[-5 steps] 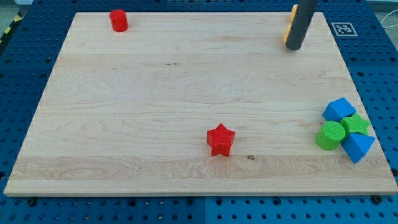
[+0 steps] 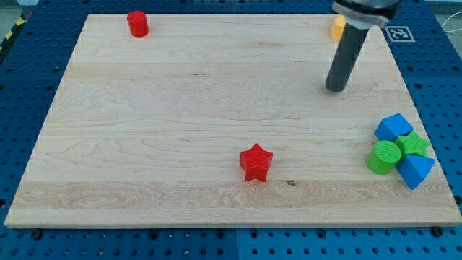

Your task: Point at the red star

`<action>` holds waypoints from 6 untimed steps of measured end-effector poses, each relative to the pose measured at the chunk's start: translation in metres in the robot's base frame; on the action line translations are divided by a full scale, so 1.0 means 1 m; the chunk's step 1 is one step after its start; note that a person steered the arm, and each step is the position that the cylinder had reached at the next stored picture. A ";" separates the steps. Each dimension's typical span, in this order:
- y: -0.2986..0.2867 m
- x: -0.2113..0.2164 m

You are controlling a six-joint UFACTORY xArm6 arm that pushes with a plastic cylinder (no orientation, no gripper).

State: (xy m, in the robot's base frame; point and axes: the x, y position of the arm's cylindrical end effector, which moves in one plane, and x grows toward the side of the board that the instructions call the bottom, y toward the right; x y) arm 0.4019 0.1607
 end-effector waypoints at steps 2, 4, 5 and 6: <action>-0.082 0.031; -0.168 0.087; -0.188 0.125; -0.186 0.167</action>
